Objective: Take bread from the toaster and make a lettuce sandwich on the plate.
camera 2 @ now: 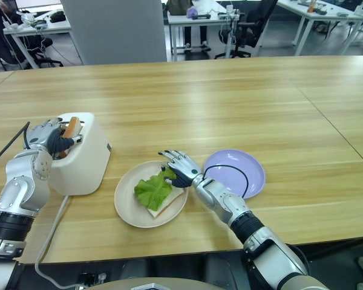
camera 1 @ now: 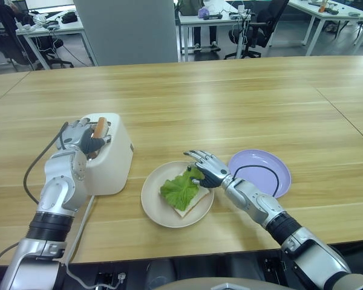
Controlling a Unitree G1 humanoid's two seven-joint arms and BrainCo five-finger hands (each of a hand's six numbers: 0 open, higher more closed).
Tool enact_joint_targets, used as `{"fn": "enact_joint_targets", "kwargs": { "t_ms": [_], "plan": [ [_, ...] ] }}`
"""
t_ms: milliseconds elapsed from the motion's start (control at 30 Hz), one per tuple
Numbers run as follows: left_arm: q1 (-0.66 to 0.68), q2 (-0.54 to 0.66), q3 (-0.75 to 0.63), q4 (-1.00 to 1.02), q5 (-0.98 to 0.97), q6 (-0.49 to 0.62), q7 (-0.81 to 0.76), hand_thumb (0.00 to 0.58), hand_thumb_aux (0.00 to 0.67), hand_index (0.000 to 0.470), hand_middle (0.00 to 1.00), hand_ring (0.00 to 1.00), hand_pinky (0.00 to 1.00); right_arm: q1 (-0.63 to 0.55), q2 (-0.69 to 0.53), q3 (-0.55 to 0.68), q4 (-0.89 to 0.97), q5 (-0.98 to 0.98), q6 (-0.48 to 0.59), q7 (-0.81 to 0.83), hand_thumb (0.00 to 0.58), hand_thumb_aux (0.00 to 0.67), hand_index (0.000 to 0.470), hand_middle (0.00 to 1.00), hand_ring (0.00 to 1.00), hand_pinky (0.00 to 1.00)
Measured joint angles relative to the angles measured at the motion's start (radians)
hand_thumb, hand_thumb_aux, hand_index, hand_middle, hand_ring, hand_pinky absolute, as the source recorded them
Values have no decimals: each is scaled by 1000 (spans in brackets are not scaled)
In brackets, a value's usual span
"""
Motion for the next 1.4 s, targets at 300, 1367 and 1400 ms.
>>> {"fn": "enact_joint_targets", "kwargs": {
  "t_ms": [300,1367,1400],
  "plan": [
    [0,-12,40,0,-87,-30,68,580,670,460,1000,1000,1000,7,-28,0,-85,-18,20,2,0,0,0,0,0,0],
    [58,-278,-41,-343,-679,-108,-269,580,670,460,1000,1000,1000,314,-378,-182,-700,-116,-208,-155,0,0,0,0,0,0],
    [63,-284,-53,-316,-700,-111,-289,580,670,460,1000,1000,1000,316,-378,-182,-697,-116,-215,-150,0,0,0,0,0,0]
  ]
}}
